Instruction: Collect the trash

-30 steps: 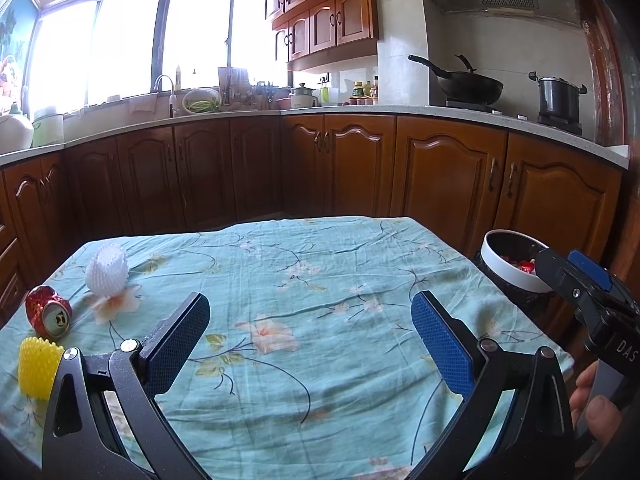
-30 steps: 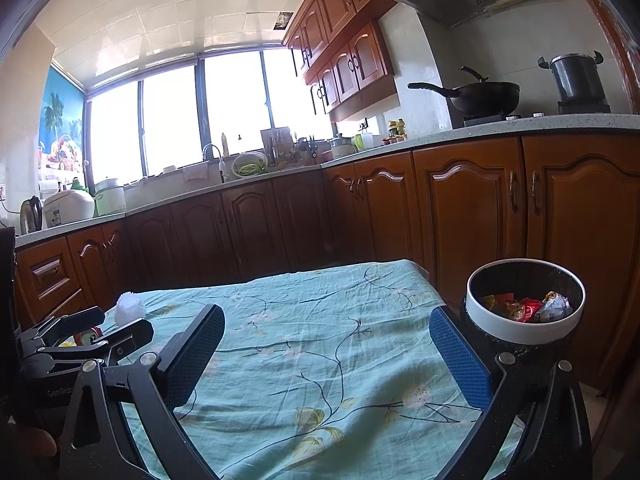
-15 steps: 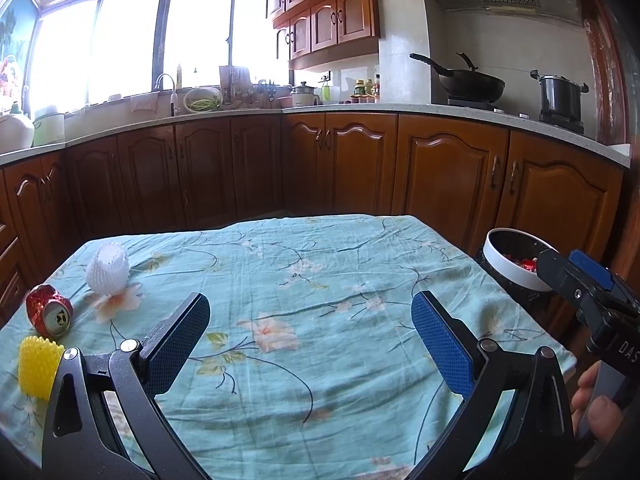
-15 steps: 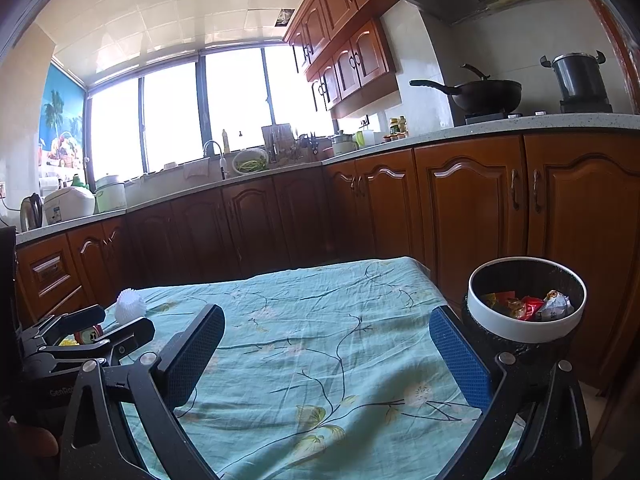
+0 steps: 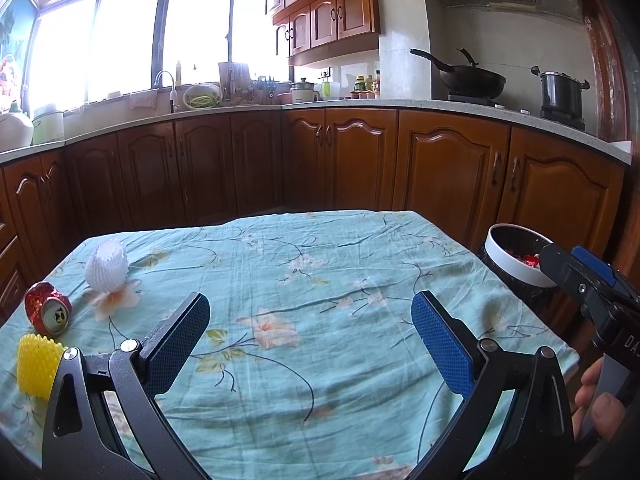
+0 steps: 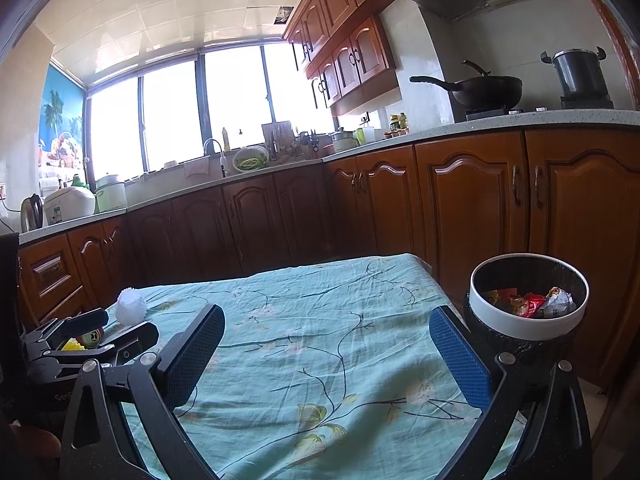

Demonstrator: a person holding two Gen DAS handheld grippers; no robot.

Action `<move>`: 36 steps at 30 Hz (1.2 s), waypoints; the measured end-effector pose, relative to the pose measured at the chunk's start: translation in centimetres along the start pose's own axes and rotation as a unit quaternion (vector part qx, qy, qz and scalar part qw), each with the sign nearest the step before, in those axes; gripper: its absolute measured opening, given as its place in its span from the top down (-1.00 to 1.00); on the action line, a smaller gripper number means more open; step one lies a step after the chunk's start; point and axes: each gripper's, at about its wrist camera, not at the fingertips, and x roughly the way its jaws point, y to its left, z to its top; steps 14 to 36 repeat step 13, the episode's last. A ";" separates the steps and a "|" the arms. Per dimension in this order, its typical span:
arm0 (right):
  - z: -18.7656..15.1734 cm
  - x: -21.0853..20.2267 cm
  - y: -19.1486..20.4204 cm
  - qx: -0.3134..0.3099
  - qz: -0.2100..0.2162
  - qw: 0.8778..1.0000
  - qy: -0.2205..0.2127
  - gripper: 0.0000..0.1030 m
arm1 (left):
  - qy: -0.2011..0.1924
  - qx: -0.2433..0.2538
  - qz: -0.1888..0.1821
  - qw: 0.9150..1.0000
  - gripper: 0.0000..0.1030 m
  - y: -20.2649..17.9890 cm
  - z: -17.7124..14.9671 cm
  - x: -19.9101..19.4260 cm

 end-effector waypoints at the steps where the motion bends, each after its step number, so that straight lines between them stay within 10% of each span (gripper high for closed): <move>1: 0.0 0.0 0.0 0.001 0.000 1.000 0.000 -1.00 | 0.001 0.000 0.000 1.000 -1.00 0.0 0.0 0.1; 36: -0.1 1.0 -0.9 0.010 0.001 1.000 0.012 -1.00 | 0.012 -0.003 -0.001 1.000 -1.00 0.1 -0.2 0.9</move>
